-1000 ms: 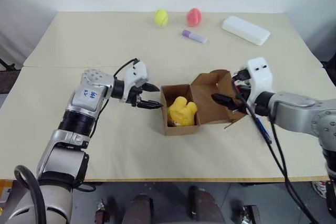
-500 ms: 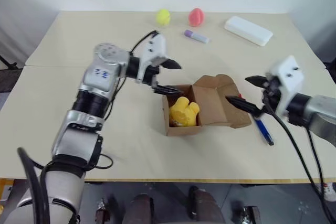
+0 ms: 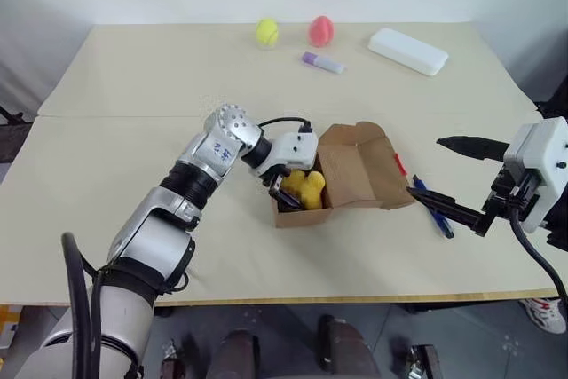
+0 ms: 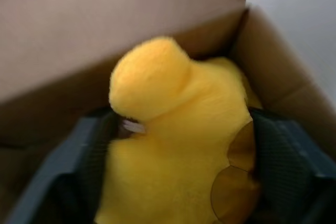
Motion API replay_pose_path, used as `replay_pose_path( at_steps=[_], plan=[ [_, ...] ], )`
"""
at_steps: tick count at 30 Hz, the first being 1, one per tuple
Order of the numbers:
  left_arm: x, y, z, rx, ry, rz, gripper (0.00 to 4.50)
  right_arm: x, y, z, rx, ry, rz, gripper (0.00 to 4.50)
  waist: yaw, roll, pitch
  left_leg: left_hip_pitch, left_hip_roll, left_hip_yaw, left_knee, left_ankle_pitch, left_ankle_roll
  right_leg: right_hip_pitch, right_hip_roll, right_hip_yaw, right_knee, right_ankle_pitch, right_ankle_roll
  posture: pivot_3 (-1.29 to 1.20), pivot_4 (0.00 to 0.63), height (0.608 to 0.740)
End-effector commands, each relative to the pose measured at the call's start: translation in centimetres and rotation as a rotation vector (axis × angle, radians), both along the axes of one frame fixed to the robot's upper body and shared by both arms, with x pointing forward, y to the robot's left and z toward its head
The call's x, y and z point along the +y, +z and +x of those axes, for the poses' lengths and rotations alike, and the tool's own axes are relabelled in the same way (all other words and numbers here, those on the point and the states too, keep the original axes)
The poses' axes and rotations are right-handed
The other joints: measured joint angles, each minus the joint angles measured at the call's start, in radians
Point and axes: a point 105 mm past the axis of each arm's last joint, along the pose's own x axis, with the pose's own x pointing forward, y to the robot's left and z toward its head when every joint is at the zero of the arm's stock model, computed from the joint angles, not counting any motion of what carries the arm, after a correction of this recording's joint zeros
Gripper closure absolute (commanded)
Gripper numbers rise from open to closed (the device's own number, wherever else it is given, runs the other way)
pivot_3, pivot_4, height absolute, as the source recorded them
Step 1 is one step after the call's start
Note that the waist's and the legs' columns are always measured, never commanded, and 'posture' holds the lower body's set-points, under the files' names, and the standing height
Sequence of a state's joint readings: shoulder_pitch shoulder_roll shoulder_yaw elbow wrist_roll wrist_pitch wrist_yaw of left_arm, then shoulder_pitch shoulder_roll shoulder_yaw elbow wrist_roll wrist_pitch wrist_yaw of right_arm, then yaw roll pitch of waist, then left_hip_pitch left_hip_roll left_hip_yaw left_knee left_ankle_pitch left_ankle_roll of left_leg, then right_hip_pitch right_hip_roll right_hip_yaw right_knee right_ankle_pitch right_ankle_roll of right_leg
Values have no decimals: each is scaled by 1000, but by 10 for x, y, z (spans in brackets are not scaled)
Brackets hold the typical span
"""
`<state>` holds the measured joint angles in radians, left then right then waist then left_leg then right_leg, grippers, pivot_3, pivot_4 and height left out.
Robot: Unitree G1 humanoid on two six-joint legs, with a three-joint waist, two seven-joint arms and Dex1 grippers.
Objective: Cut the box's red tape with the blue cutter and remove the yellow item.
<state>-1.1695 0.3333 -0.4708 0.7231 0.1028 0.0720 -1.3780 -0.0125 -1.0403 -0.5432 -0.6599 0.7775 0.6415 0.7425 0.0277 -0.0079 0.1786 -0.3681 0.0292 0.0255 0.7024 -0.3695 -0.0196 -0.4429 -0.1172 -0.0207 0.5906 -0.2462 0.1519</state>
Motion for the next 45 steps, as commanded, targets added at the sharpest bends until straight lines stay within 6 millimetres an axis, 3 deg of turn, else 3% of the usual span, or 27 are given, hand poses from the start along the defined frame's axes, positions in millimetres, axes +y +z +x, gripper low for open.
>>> replay_pose_path(
  at_steps=[1,5,11,17,23,25,28,31,33,36,42,45],
  plan=[
    [1,2,3,-22,-9,29,1772,0,8,-5,-57,-29,-2,0,1,0,0,0,0,0,0,0,0,0,0,0,0,0,0,0,150,740],
    [-5,14,1,-21,-33,-31,2966,-1,7,-5,-60,-39,-1,0,-1,0,0,0,0,0,0,0,0,0,0,0,1,1,0,0,150,740],
    [-9,36,-7,49,-48,-175,4232,0,10,-6,-93,-25,13,0,0,0,0,0,0,0,0,0,0,0,0,0,1,1,1,0,150,740],
    [-7,73,-15,115,-31,-418,4331,8,2,-14,-57,78,9,0,0,0,0,0,0,0,0,0,0,0,0,0,0,2,2,0,150,740],
    [18,134,7,67,173,-730,4331,11,10,-9,-71,125,21,0,-3,0,0,0,0,0,1,0,0,0,0,0,0,3,3,0,150,740],
    [32,143,17,34,270,-776,4331,11,11,-7,-71,139,17,0,-4,0,0,0,0,0,1,0,0,0,0,1,1,3,3,0,150,740],
    [61,137,36,-63,442,-733,4331,9,12,-4,-71,146,10,0,-4,0,0,1,0,0,1,0,0,0,0,1,2,3,3,0,150,740],
    [123,120,55,-122,727,-646,4331,8,10,0,-61,155,9,0,-9,0,0,2,0,0,1,0,0,0,0,1,2,3,3,0,150,740],
    [157,103,53,-124,837,-555,4331,8,8,2,-52,174,3,0,-15,0,0,3,0,0,0,0,0,0,0,1,2,3,3,0,150,740],
    [193,78,39,-106,933,-425,4331,10,9,6,-51,197,10,0,-22,0,0,3,0,0,-1,0,-1,0,0,0,3,3,3,0,150,740],
    [239,49,18,-145,1085,-288,4332,14,6,20,-41,244,15,0,-6,-1,0,1,0,1,0,0,-2,0,-1,0,2,4,3,0,150,740],
    [248,48,9,-141,1115,-272,3346,17,5,24,-39,269,17,0,-1,-1,0,1,0,1,1,0,-2,0,-1,0,2,4,3,0,150,740]
  ],
)
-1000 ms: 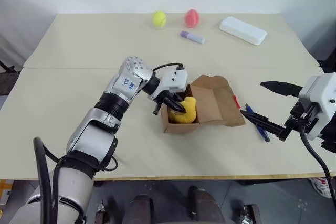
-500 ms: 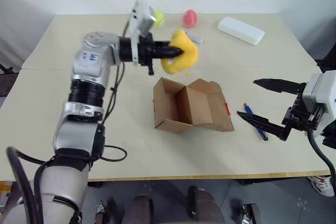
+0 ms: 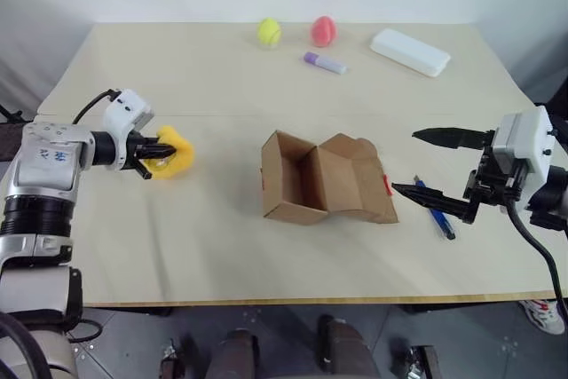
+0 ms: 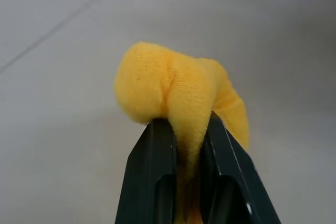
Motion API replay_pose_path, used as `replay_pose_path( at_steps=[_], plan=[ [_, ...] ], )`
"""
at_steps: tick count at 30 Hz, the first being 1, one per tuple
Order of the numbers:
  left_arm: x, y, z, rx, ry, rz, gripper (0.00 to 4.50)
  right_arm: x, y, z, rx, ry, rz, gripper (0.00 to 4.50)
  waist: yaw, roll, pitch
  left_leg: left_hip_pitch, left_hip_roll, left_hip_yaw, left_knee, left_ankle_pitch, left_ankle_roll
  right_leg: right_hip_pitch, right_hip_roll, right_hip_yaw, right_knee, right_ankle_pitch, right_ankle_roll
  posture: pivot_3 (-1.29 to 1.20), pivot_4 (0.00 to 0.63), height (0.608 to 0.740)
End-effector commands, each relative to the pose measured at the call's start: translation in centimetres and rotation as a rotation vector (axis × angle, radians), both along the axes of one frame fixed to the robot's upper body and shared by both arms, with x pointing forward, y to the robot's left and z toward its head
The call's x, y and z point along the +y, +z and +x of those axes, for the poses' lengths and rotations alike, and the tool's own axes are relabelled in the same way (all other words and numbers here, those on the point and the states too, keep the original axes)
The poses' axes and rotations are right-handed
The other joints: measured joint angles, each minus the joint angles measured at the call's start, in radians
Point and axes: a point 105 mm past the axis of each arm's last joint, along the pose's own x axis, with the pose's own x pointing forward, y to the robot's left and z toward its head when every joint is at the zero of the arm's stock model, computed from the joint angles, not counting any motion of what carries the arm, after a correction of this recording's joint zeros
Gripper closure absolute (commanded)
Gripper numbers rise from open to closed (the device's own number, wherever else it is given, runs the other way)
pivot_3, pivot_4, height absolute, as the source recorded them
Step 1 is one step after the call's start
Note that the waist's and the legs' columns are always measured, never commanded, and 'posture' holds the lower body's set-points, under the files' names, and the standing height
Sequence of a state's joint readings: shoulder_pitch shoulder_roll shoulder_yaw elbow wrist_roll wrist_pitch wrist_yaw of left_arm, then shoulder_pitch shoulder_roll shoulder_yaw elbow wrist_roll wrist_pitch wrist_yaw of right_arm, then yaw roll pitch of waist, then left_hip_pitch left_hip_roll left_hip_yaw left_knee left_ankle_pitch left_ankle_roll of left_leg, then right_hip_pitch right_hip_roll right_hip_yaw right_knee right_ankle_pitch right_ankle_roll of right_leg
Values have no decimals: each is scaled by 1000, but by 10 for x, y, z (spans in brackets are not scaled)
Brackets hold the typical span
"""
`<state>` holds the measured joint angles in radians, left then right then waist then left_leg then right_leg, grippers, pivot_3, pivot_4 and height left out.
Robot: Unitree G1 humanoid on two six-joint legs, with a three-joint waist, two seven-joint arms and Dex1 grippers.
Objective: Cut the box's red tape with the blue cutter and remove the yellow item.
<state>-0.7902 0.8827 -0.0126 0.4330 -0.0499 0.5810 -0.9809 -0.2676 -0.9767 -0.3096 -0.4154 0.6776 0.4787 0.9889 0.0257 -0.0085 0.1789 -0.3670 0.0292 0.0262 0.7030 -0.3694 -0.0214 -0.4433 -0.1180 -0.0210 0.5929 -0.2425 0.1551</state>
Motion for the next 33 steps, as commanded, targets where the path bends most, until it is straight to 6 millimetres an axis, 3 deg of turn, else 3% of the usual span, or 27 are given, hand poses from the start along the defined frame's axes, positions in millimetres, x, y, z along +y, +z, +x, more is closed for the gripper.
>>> replay_pose_path(
  at_steps=[1,5,11,14,17,20,27,30,33],
  plan=[
    [5,21,-8,-49,11,-2,3000,3,5,1,-34,32,-6,0,0,0,0,0,0,0,0,0,0,0,0,0,0,0,0,0,150,740],
    [7,26,-15,-43,7,-17,1711,2,4,4,-27,42,-7,0,-3,0,0,0,0,0,0,0,0,0,0,0,0,0,0,0,150,740],
    [27,32,-28,-76,6,9,18,-7,-1,12,-3,43,-25,0,-11,0,0,1,0,1,0,0,0,0,0,0,0,0,0,0,150,740],
    [30,47,-29,-206,-22,-10,18,-18,-8,15,32,20,-44,0,-12,0,0,1,0,1,0,0,0,0,0,0,1,0,0,0,150,740],
    [9,57,-48,-347,-192,-108,18,-38,-14,20,57,-27,-31,0,-13,0,0,1,0,2,0,0,0,0,0,0,1,0,0,0,150,740],
    [-9,37,-69,-345,-285,-184,18,-62,-17,24,89,-75,96,0,-12,1,0,2,0,4,-1,-1,0,0,-2,0,0,0,0,0,150,740],
    [-41,-11,-129,-266,-320,-357,18,-115,-81,12,279,-125,-97,0,-15,0,0,6,1,10,-2,-2,1,0,-2,2,0,1,0,0,150,740],
    [-49,-31,-151,-209,-302,-411,18,-133,-91,15,296,-165,-167,0,-25,1,0,11,1,14,-2,-2,1,2,-2,5,0,1,0,0,150,740],
    [-49,-48,-169,-147,-271,-420,18,-139,-90,22,280,-198,-154,0,-44,3,-1,20,2,17,-4,-2,1,12,-2,6,-3,0,-2,0,150,740]
  ],
)
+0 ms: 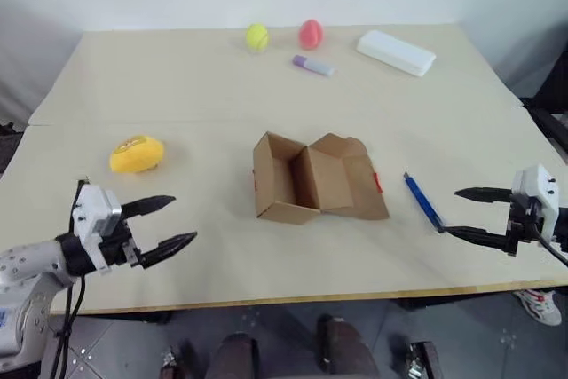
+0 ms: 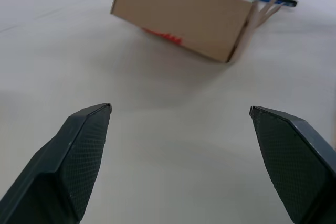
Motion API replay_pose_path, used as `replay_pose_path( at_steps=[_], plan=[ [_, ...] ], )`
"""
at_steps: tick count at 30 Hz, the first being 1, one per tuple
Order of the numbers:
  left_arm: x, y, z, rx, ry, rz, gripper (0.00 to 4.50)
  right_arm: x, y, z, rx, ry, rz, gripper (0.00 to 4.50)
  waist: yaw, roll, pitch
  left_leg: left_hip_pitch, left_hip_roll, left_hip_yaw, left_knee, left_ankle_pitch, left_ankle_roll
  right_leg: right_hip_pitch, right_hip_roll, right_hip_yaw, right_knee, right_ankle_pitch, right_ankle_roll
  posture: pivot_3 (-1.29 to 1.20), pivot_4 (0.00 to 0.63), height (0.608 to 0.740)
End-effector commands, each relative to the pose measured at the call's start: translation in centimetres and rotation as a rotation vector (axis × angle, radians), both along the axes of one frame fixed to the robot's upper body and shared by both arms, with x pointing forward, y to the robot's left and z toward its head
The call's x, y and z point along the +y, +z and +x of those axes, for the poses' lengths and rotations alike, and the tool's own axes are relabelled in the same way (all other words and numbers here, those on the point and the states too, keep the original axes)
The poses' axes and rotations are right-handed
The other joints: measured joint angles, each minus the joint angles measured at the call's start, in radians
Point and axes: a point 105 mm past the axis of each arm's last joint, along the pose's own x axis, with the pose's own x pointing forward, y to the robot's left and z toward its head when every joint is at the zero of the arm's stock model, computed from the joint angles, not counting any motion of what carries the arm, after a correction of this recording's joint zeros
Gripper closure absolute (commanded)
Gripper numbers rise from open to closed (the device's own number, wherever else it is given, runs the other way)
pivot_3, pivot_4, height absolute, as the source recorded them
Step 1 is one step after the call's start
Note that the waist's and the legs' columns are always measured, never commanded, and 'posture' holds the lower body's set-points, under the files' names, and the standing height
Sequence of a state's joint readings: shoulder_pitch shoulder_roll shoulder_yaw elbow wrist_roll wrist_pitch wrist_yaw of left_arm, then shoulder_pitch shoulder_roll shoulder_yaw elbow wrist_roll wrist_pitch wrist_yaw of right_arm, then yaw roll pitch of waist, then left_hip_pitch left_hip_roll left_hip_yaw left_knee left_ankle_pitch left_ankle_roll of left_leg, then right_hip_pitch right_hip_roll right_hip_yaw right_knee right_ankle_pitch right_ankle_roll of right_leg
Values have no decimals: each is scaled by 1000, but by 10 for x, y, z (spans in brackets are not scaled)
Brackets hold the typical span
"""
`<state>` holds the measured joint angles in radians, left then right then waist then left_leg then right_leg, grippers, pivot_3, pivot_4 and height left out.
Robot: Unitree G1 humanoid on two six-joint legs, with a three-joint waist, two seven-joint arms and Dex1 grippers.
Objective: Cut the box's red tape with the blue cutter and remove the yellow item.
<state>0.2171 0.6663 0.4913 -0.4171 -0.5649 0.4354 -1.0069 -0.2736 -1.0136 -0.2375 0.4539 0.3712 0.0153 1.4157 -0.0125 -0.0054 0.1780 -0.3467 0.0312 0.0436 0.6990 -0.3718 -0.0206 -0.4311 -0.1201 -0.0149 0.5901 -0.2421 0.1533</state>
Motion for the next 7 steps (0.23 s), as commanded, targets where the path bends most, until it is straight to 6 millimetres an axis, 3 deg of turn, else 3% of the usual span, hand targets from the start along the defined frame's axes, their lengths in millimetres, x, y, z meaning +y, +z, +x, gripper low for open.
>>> replay_pose_path(
  at_steps=[1,7],
  plan=[
    [0,-3,-15,-7,15,25,18,-8,11,5,-50,-18,-24,0,-11,-1,1,4,0,0,-1,0,0,4,0,0,0,0,-1,0,150,740],
    [10,-9,-16,-8,-8,25,18,-4,11,3,-70,-8,-13,0,-12,-1,0,11,0,0,-1,-2,3,7,0,1,1,-2,-5,0,150,740]
  ],
)
